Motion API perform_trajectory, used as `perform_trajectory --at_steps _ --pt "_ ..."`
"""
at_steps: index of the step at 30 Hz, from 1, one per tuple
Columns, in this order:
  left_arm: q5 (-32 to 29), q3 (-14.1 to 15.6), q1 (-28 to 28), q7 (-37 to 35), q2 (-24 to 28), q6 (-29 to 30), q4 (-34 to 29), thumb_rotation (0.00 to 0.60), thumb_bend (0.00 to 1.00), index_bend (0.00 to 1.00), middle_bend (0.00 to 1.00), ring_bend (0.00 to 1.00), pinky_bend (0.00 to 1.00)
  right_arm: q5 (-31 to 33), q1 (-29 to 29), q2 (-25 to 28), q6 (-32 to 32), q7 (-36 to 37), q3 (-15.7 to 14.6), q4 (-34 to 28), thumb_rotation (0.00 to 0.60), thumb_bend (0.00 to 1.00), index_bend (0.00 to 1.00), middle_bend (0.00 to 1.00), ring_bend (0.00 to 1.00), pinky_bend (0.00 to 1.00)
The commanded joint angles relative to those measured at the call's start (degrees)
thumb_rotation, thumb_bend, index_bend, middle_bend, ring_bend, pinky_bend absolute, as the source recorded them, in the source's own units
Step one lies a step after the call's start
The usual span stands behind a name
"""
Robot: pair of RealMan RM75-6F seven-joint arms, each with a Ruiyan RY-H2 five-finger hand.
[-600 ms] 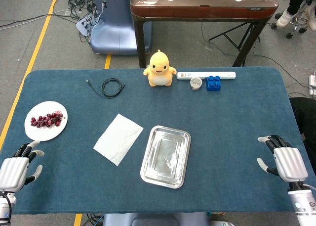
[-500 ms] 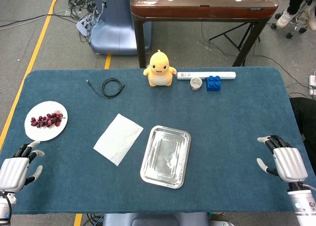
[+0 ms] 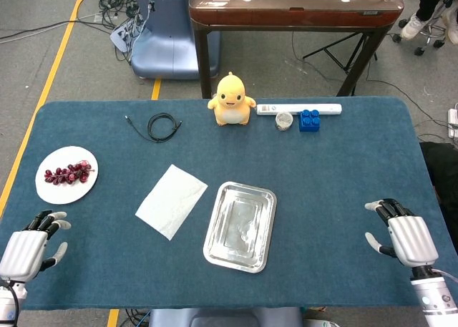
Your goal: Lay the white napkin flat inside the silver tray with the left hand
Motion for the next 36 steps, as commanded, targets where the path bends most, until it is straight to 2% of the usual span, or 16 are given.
perform_trajectory --at_steps 1,6,11,19,28,36 --pt "1.5 0.54 -0.65 0.24 -0.77 -0.58 0.17 0.6 0.26 0.39 0.27 0.15 0.36 0.16 -0.09 0.06 0.02 -0.06 -0.03 -0.12 0.6 0.28 0.3 0.31 0.2 0.38" --pt "4.49 1.58 -2.76 -0.35 -3.27 -3.13 1.97 0.6 0.15 0.39 0.17 0.07 0.25 0.32 -0.07 0.13 -0.12 -0.03 -0.01 -0.15 0.6 0.28 0.3 0.31 0.2 0.38" --pt "6.68 1.77 -5.26 -0.61 -6.18 -5.49 3.97 0.6 0.14 0.39 0.16 0.05 0.22 0.24 -0.22 0.19 0.22 -0.01 0.02 -0.28 0.6 0.28 0.32 0.31 0.2 0.38" --pt "9.35 0.8 -8.46 -2.58 -10.53 -5.8 7.36 0.6 0.13 0.36 0.05 0.0 0.18 0.38 -0.17 0.16 0.0 -0.1 0.02 -0.22 0.6 0.28 0.32 0.31 0.2 0.38" --pt "9.11 0.43 -11.99 -1.39 -12.92 -9.68 8.47 0.6 0.13 0.35 0.04 0.0 0.18 0.77 -0.15 0.26 -0.06 0.19 0.24 -0.12 0.6 0.28 0.32 0.31 0.2 0.38" --pt "10.18 0.5 -14.91 -1.65 -16.26 -11.35 11.79 0.6 0.13 0.41 0.04 0.0 0.18 0.82 -0.33 0.74 0.45 0.83 0.47 -0.37 0.6 0.28 0.33 0.32 0.2 0.38"
